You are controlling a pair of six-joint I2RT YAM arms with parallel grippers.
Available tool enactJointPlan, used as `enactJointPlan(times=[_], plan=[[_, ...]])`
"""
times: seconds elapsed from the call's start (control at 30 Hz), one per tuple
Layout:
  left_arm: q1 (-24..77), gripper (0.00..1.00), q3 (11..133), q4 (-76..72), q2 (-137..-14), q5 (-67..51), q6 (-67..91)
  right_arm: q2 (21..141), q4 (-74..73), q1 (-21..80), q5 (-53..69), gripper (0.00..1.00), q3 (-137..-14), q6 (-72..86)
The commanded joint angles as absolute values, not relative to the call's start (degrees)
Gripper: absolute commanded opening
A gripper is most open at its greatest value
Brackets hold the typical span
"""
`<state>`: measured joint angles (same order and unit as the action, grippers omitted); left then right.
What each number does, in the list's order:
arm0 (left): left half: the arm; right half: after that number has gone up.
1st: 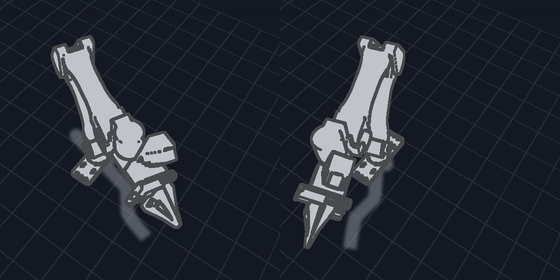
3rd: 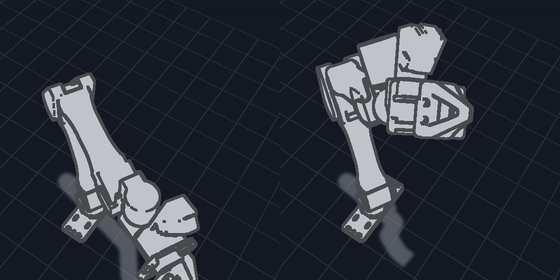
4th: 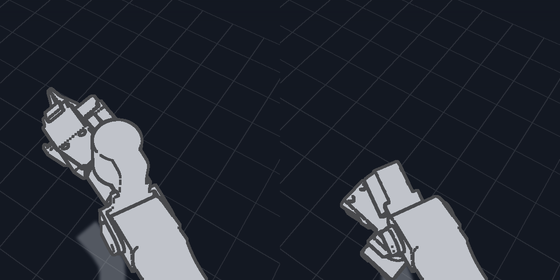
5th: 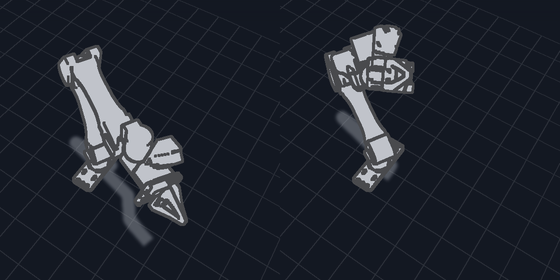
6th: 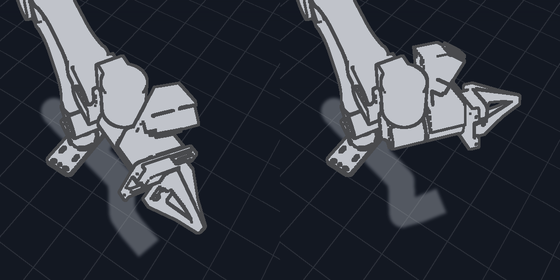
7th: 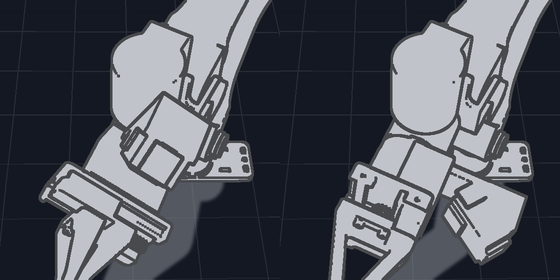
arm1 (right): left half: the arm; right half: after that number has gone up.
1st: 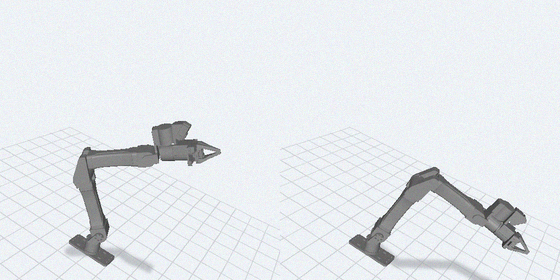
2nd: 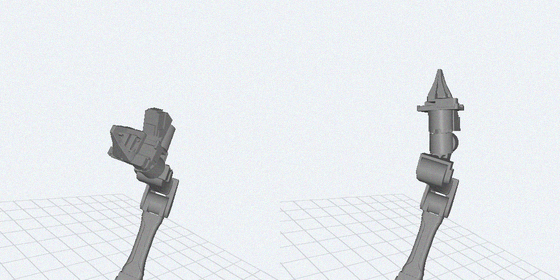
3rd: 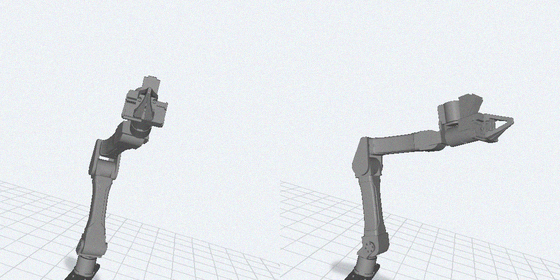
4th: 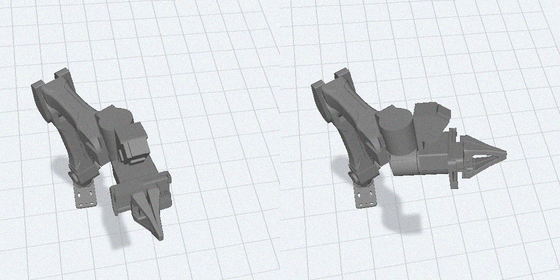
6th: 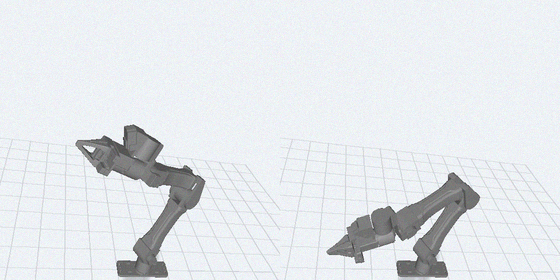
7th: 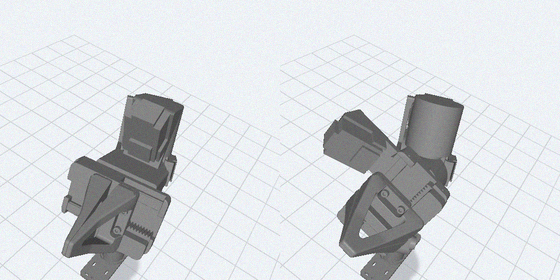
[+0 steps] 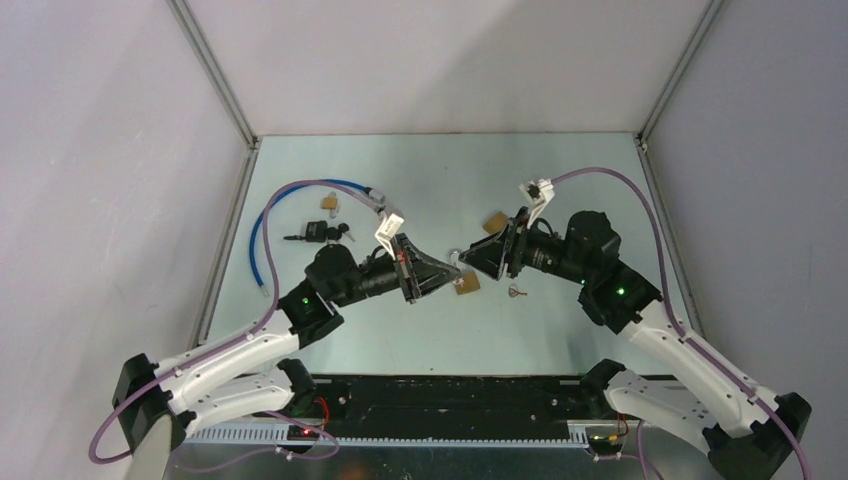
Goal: Unlock with the key
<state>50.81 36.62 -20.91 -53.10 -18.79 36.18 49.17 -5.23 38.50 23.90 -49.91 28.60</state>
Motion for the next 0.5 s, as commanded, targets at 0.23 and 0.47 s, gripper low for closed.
enactJointPlan(times=[0.23, 0.47], plan=[[50.45, 0.0, 41.31, -15.78, -54.69, -26.79, 30.41, 53.16, -2.48, 39.32, 37.32, 0.41, -52.9, 28.77], [50.46, 0.0, 41.11, -15.73, -54.84, -26.71, 30.7, 50.79, 0.37, 38.29, 36.26, 0.41, -51.06, 30.58]])
